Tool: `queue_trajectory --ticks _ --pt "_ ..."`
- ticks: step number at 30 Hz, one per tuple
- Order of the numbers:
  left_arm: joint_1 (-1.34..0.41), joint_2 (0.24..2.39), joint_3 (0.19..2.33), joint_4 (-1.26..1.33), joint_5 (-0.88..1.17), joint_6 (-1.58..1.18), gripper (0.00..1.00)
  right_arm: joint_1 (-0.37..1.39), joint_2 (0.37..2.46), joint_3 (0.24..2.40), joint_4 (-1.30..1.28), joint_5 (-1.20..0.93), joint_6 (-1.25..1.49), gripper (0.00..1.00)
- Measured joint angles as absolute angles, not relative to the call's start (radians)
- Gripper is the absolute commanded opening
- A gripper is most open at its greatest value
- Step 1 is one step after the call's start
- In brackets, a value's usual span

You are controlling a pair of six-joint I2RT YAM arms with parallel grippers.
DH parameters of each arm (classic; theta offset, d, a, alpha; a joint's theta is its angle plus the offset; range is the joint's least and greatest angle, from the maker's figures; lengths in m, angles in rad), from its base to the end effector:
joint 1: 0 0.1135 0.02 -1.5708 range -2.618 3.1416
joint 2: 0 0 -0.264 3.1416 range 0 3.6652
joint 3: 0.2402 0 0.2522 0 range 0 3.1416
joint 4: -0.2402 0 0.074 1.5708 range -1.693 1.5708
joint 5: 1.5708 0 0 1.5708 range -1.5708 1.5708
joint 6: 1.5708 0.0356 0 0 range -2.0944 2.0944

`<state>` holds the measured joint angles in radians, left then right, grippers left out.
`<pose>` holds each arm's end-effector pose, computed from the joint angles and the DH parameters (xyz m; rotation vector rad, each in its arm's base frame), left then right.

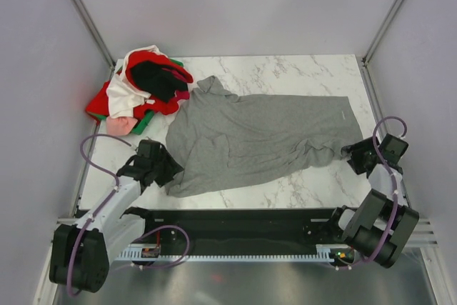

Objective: Fold and stack the t-shirts
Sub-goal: Fold the tshirt

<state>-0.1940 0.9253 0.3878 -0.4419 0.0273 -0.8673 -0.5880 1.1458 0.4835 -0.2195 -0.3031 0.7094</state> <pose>0.1602 -0.0325 0.1595 -0.8524 2.4684 -0.4334 0.1805 -0.1076 0.1673 1.3676 2.0251 0.4251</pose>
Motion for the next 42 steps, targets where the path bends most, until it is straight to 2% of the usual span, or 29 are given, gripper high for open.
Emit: queue_trajectory --ticks 3,8,16,18,19,22,36,38,39,40,42 --pt "-0.194 0.938 0.38 -0.432 0.027 -0.867 0.59 -0.581 1.09 0.467 -0.221 -0.315 0.709 0.62" --pt "-0.194 0.939 0.378 -0.416 0.028 -0.867 0.59 -0.564 1.127 0.469 -0.191 -0.316 0.709 0.58" --pt "-0.194 0.942 0.374 -0.403 0.027 -0.867 0.58 -0.531 1.196 0.474 -0.136 -0.318 0.735 0.4" --pt "-0.194 0.942 0.371 -0.397 0.028 -0.867 0.58 -0.516 1.197 0.474 -0.117 -0.319 0.754 0.34" --pt "-0.194 0.943 0.37 -0.393 0.028 -0.867 0.58 -0.507 1.197 0.475 -0.107 -0.319 0.764 0.21" --pt "-0.194 0.942 0.369 -0.39 0.028 -0.867 0.57 -0.492 1.202 0.487 -0.09 -0.326 0.793 0.0" --pt "-0.194 0.915 0.376 -0.409 0.023 -0.867 0.56 -0.488 1.268 0.741 -0.12 -0.328 0.845 0.0" --pt "-0.194 0.908 0.389 -0.423 0.011 -0.867 0.56 -0.484 1.352 0.822 -0.115 -0.324 0.846 0.14" --pt "-0.194 0.905 0.397 -0.43 0.005 -0.866 0.56 -0.478 1.407 0.869 -0.114 -0.324 0.843 0.29" --pt "-0.194 0.901 0.406 -0.435 0.001 -0.866 0.56 -0.472 1.467 0.918 -0.115 -0.321 0.833 0.75" --pt "-0.194 0.896 0.42 -0.441 -0.001 -0.866 0.56 -0.456 1.57 1.001 -0.142 -0.311 0.809 0.93"
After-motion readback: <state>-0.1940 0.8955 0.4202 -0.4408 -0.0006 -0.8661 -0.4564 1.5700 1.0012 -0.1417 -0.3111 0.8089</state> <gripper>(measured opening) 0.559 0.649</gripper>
